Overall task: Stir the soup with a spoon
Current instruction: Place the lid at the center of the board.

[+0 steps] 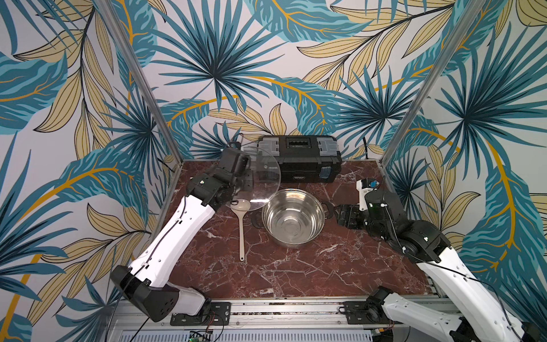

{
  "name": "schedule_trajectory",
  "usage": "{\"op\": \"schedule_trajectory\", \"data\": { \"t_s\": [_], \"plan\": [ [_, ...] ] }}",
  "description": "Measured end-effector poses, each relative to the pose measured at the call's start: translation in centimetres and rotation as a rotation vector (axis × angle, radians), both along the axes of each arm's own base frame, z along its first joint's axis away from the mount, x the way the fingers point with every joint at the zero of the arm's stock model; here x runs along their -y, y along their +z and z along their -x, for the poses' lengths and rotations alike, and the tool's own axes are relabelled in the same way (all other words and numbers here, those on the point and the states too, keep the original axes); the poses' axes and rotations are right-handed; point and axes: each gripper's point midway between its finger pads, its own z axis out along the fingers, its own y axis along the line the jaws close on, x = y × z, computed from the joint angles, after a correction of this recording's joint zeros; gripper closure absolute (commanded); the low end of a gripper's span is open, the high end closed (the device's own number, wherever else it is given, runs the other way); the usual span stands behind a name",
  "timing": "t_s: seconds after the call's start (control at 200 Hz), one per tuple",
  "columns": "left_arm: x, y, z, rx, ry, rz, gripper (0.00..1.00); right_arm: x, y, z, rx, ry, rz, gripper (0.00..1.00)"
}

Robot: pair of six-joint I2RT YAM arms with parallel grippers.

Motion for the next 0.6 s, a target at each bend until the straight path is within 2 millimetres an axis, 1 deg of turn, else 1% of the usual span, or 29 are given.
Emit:
{"op": "schedule_trajectory", "data": {
  "t_s": [0.065,0.07,0.09,0.11,0.18,0.23,0.301,0.351,0.491,0.601],
  "plan": [
    [-4.5,-1.6,-0.1,-0.028,0.116,0.001,0.79,-0.5,-0.2,-0.3,-0.007,0.012,-0.007,0.13],
    [-5.1,-1.8,-0.1,-0.032,0.131,-0.001,0.79,-0.5,-0.2,-0.3,-0.007,0.013,-0.008,0.13],
    [-6.1,-2.3,-0.1,-0.042,0.156,0.001,0.79,-0.6,-0.2,-0.3,-0.009,0.016,-0.011,0.13],
    [-7.5,-3.1,-0.1,-0.059,0.192,0.000,0.79,-0.8,-0.2,-0.4,-0.011,0.020,-0.013,0.13],
    [-10.8,-5.6,0.1,-0.114,0.279,0.012,0.79,-1.1,-0.3,-0.4,-0.015,0.031,-0.022,0.13],
    [-12.5,-7.3,0.3,-0.153,0.326,0.024,0.79,-1.3,-0.3,-0.4,-0.017,0.038,-0.031,0.13],
    [-14.3,-9.1,0.3,-0.191,0.375,0.035,0.80,-1.6,-0.1,-0.5,-0.014,0.046,-0.046,0.13],
    [-15.1,-10.1,0.1,-0.207,0.397,0.043,0.80,-1.8,0.0,-0.5,-0.012,0.049,-0.055,0.13],
    [-16.7,-12.9,-1.2,-0.236,0.436,0.071,0.82,-2.0,-0.4,-0.5,-0.025,0.048,-0.069,0.13],
    [-17.8,-16.1,-2.1,-0.286,0.463,0.080,0.83,-1.9,-0.8,-0.3,-0.034,0.046,-0.072,0.13]
  ]
}}
